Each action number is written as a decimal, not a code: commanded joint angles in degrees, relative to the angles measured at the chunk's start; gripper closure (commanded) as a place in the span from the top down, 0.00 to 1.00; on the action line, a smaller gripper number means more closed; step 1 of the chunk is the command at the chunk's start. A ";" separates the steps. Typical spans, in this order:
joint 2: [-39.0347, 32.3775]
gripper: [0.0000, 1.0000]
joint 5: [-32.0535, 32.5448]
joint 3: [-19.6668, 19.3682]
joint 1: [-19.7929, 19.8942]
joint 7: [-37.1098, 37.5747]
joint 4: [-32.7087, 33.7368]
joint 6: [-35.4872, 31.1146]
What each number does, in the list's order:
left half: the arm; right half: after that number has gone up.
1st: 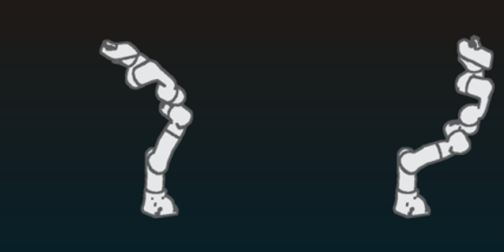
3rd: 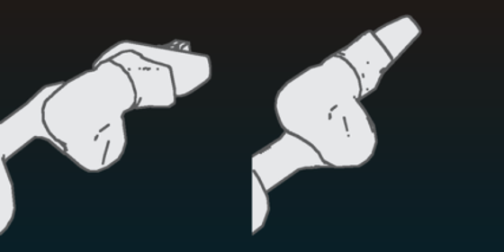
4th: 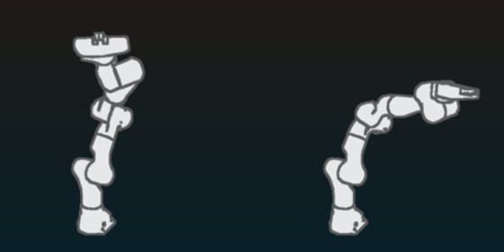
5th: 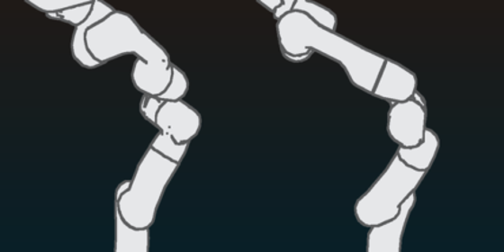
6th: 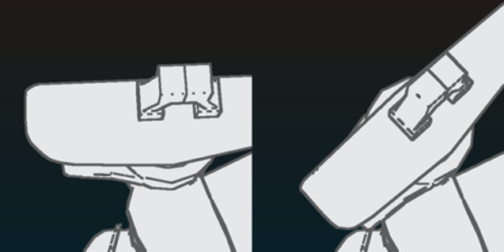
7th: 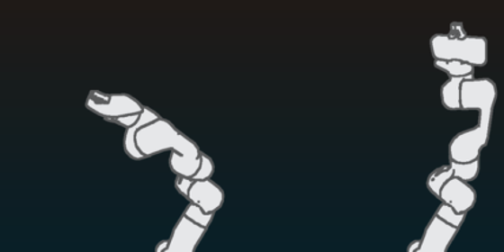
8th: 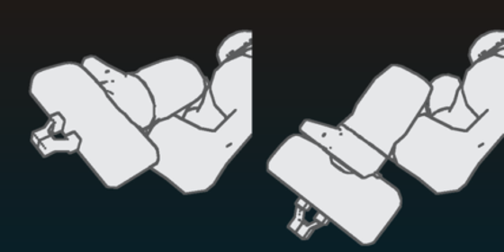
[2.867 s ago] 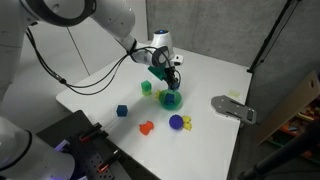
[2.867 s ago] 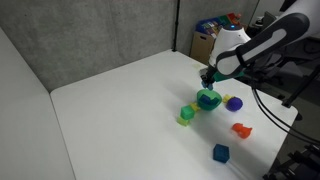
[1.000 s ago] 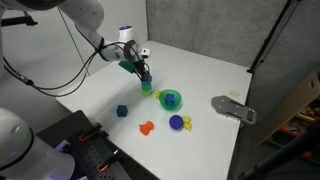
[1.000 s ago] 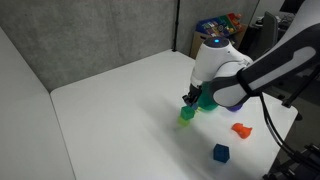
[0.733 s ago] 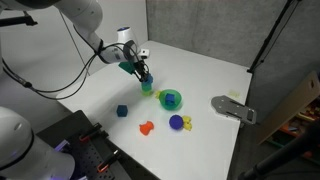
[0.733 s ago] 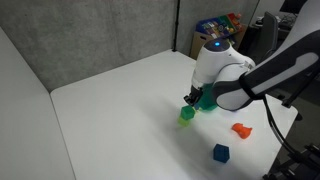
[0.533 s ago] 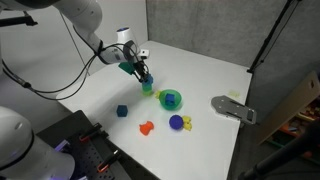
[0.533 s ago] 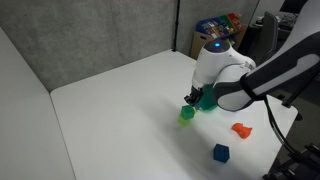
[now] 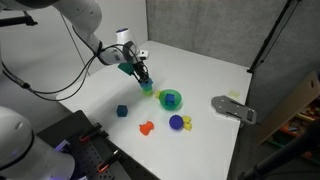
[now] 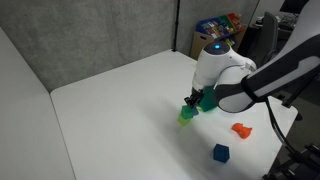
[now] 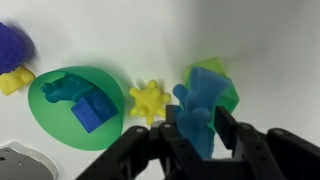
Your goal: Remove the light blue toy from the green bowl and put it on top of the green block
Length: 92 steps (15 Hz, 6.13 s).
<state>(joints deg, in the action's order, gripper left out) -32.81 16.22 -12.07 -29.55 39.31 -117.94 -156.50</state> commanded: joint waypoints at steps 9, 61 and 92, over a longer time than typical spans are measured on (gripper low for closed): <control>3.93 1.00 0.58 0.41 0.98 0.27 -1.08 1.79; -17.07 0.49 -14.37 7.48 5.66 -5.96 15.59 8.41; -17.14 0.83 -15.69 7.88 9.89 -3.67 30.42 22.41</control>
<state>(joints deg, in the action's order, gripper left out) -48.67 -0.48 -3.54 -18.85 33.57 -90.12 -134.74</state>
